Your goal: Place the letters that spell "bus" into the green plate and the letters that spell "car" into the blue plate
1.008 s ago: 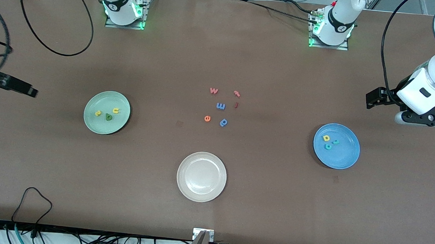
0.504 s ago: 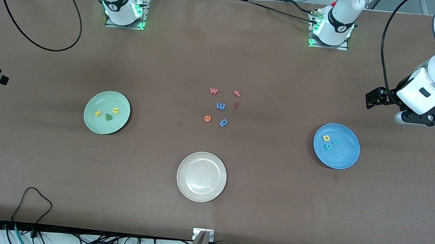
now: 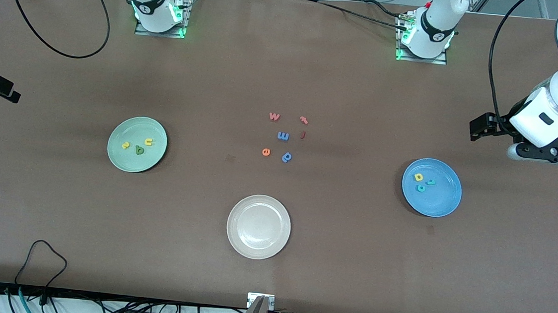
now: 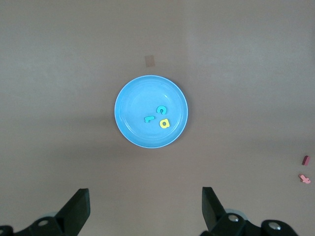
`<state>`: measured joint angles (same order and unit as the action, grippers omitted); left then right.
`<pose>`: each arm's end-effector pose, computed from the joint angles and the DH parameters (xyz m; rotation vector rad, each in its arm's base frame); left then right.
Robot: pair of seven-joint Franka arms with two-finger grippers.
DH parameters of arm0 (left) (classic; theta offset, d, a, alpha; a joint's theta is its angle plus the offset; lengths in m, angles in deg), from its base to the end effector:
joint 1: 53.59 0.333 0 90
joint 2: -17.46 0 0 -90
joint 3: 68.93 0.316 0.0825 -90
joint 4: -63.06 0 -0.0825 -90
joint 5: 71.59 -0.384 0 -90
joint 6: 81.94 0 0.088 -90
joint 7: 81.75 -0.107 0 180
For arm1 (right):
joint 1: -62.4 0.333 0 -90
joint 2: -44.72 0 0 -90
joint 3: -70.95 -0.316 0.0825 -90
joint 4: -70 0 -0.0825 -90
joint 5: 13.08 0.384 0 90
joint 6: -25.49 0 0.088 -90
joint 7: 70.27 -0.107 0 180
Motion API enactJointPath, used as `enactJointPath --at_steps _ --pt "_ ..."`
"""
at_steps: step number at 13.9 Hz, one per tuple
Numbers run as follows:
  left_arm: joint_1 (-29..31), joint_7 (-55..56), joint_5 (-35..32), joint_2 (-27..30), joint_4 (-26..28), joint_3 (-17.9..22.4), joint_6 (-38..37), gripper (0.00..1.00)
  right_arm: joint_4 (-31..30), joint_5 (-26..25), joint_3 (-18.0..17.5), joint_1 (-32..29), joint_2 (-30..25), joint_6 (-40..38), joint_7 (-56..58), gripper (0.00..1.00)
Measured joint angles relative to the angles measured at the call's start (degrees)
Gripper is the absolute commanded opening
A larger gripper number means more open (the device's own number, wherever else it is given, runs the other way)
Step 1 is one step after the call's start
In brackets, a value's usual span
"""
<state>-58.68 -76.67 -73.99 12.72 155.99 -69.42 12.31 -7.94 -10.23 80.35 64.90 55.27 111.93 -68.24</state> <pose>0.5790 -0.0522 0.5596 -3.0940 0.0202 0.0861 0.6016 -0.0571 0.6124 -3.1164 0.1255 0.0496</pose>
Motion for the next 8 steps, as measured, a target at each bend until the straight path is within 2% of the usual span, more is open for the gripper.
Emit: enactJointPath --at_steps 2,6,8 --pt "0.0 0.0 0.0 0.0 0.0 0.0 0.0 1.0 -1.7 0.0 0.5 0.5 -0.9 -0.2 0.2 1.0" --pt "0.1 0.0 0.0 0.0 0.1 0.0 0.0 1.0 -10.5 -0.6 0.7 0.7 -6.6 2.3 0.2 1.0" --pt "0.1 0.0 0.0 0.0 0.1 0.0 0.0 1.0 -13.0 -1.1 0.7 1.0 -8.8 2.8 0.2 1.0"
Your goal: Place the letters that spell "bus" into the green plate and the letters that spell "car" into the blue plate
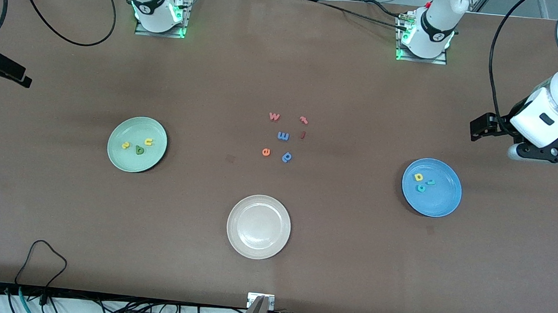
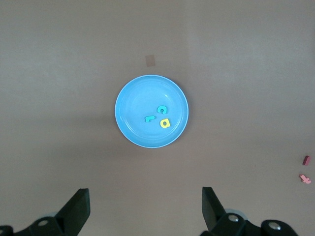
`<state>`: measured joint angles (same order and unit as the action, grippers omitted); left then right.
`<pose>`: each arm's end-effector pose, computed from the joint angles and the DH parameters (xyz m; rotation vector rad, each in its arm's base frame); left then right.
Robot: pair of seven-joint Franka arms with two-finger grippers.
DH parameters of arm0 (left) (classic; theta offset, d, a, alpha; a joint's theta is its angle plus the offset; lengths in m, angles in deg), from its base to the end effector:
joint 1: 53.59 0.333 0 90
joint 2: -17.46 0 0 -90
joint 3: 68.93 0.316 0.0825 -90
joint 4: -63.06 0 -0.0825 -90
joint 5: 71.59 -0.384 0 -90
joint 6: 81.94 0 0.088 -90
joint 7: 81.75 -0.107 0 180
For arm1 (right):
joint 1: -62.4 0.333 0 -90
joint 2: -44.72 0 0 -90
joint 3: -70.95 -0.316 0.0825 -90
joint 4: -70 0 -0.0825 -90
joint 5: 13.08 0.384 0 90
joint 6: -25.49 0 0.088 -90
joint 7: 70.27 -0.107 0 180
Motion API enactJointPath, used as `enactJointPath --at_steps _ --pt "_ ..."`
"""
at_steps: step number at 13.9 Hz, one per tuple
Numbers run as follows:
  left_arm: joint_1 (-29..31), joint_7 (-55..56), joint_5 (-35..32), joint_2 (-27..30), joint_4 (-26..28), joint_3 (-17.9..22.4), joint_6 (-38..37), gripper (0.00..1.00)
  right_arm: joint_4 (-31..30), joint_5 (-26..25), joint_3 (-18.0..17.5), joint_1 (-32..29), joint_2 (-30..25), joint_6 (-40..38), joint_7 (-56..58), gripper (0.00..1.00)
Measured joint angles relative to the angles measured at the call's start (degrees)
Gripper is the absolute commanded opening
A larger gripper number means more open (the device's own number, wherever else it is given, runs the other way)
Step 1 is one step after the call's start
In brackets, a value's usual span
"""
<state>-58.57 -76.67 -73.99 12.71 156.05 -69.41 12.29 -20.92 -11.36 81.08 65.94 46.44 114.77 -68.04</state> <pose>0.5791 -0.0510 0.5590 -3.0939 0.0170 0.0886 0.5576 -0.0597 0.5994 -3.1089 0.1192 0.0873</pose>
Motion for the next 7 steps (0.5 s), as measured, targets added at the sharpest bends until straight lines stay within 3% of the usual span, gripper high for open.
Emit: enactJointPath --at_steps 7 --pt "0.2 0.0 0.0 0.0 0.0 0.0 0.0 1.0 -3.7 -0.2 0.1 0.0 -3.2 0.0 0.0 1.0"
